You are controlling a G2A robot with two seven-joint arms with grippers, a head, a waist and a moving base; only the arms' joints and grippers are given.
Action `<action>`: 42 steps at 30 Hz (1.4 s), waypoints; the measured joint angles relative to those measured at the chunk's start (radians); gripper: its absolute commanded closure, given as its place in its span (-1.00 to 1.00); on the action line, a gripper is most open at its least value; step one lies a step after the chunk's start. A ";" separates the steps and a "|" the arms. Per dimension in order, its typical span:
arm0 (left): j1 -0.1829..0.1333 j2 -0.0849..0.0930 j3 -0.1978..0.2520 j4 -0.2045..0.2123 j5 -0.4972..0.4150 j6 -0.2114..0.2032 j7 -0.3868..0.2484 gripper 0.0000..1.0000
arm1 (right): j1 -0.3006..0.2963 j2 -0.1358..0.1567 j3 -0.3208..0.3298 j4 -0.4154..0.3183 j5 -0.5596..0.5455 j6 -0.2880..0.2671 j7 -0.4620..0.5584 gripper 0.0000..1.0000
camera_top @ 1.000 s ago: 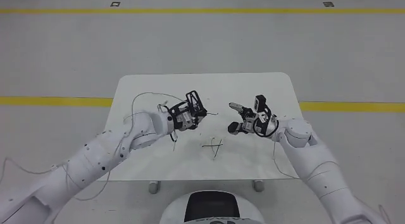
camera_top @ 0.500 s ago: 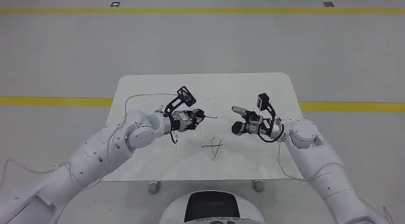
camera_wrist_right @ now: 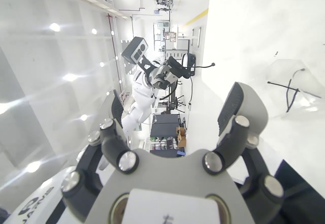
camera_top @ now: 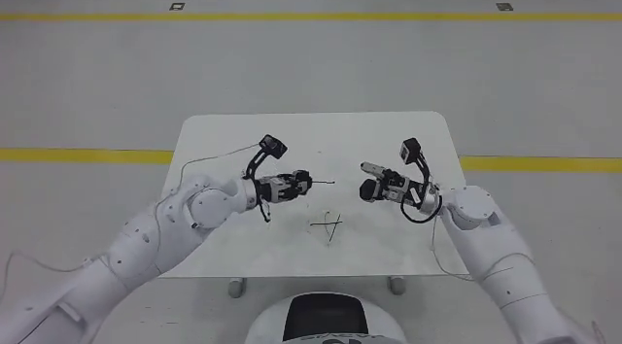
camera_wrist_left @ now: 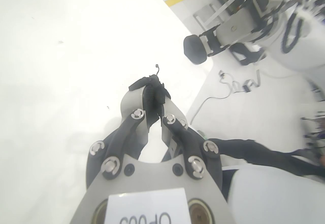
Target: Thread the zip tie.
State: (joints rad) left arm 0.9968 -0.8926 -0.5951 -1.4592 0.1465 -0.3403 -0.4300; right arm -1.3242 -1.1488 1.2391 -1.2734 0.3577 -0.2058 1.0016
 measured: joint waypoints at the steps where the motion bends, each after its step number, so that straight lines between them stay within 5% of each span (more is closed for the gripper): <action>1: 0.004 -0.002 -0.003 0.006 -0.043 0.000 -0.008 1.00 | 0.002 0.002 0.002 0.005 -0.007 -0.018 0.012 -1.00; 6: 0.022 -0.012 -0.015 0.024 -0.222 0.000 -0.047 1.00 | 0.012 0.007 0.000 0.049 -0.022 -0.124 0.080 -1.00; 9: 0.032 -0.017 -0.024 0.027 -0.281 0.000 -0.056 1.00 | 0.020 0.007 -0.004 0.060 -0.034 -0.136 0.103 -1.00; 23: 0.039 -0.027 -0.027 0.053 -0.229 0.010 -0.042 1.00 | 0.018 0.005 -0.004 0.051 -0.010 -0.134 0.118 -1.00; 27: 0.066 -0.036 -0.043 0.077 -0.436 0.051 -0.091 1.00 | 0.012 0.005 0.003 0.032 0.012 -0.134 0.160 -1.00; 33: 0.090 -0.050 -0.067 0.124 -0.706 0.021 -0.189 1.00 | 0.007 0.000 0.044 0.042 0.060 -0.134 0.260 -1.00; 42: 0.089 -0.076 -0.069 0.170 -0.857 0.000 -0.290 1.00 | 0.017 -0.029 0.069 0.087 0.063 -0.134 0.362 -1.00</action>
State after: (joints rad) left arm 1.0863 -0.9686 -0.6645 -1.2890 -0.7101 -0.3403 -0.7198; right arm -1.3075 -1.1778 1.3078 -1.1861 0.4208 -0.3400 1.3634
